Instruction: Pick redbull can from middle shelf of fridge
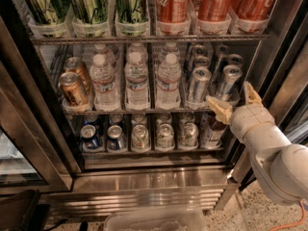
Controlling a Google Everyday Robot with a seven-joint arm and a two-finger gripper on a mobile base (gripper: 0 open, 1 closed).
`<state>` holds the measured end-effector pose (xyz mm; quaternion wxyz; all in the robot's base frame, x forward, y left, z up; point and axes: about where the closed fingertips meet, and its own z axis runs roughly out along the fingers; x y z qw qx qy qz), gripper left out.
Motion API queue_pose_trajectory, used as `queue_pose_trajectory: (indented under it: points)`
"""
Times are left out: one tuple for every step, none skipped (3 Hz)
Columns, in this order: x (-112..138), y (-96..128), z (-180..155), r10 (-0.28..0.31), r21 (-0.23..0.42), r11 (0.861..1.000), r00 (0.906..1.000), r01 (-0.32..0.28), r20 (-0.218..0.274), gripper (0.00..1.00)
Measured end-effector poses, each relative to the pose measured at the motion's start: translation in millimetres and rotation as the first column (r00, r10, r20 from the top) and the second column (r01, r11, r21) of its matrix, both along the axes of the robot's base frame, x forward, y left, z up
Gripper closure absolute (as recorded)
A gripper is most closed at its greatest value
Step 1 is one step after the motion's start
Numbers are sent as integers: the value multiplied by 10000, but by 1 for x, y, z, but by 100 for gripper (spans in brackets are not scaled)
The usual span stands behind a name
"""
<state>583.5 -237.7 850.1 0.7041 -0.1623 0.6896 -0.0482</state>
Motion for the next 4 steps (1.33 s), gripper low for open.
queue_pose_trajectory:
  points:
    - [7,-1,-3,-176,61,9998,9998,176,83,30]
    - [15,-1,-4,-318,175,9993,9994,315,137,32]
    - [21,-4,-4,-477,245,9986,9987,472,201,33]
    - [27,-8,-5,-646,271,9976,9976,639,230,33]
